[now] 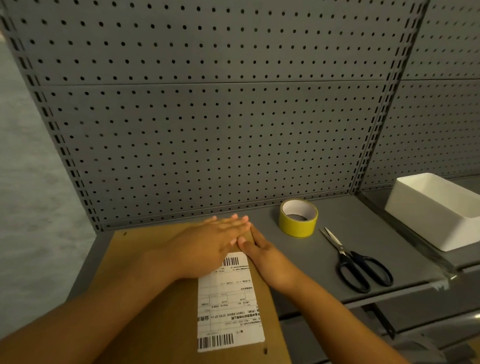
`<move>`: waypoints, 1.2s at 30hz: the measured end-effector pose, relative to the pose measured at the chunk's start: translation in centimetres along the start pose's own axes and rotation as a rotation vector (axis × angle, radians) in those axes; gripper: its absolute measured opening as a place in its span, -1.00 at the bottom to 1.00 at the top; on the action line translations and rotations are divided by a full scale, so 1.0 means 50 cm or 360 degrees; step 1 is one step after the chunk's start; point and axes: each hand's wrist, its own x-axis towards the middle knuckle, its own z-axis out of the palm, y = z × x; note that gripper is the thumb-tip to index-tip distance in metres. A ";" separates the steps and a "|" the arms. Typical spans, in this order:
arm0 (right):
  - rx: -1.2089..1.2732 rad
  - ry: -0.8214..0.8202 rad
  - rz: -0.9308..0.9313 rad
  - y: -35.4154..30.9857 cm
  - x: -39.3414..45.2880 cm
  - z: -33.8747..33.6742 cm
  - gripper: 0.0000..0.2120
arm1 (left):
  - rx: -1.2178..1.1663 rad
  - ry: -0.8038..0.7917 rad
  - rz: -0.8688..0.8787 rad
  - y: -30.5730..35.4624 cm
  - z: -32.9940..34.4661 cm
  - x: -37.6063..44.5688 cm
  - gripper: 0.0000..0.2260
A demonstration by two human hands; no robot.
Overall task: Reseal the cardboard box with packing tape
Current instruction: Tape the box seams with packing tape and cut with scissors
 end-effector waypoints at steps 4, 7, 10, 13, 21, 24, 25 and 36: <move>-0.0203 -0.0008 0.0037 -0.022 -0.008 -0.007 -0.56 | -0.0048 0.0121 -0.0003 -0.001 0.015 -0.002 -0.52; -0.0555 -0.0266 0.0153 -0.054 -0.001 -0.062 -0.50 | -0.0099 0.0140 -0.0011 0.009 0.019 -0.004 -0.49; -0.0496 -0.0127 0.0219 -0.064 0.000 -0.076 -0.40 | -0.0103 0.0161 -0.0020 0.010 0.018 -0.005 -0.48; -0.0045 0.0143 0.0089 -0.036 -0.021 0.009 -0.50 | -0.0135 0.0214 -0.0009 0.005 0.025 -0.006 -0.49; -0.0181 0.0035 0.0099 -0.015 -0.001 0.000 -0.34 | -0.0158 0.0231 -0.0014 0.001 0.029 -0.008 -0.48; -0.0208 0.0005 0.0065 -0.009 0.008 -0.003 -0.40 | -0.0157 0.0228 0.0004 0.001 0.027 -0.008 -0.49; -0.0238 0.0002 0.0108 -0.015 0.009 -0.014 -0.44 | -0.0150 0.0223 0.0005 0.002 0.027 -0.008 -0.49; -0.0206 0.0113 0.0053 -0.034 0.005 0.010 -0.56 | -0.0169 0.0291 -0.0060 0.007 0.034 -0.003 -0.49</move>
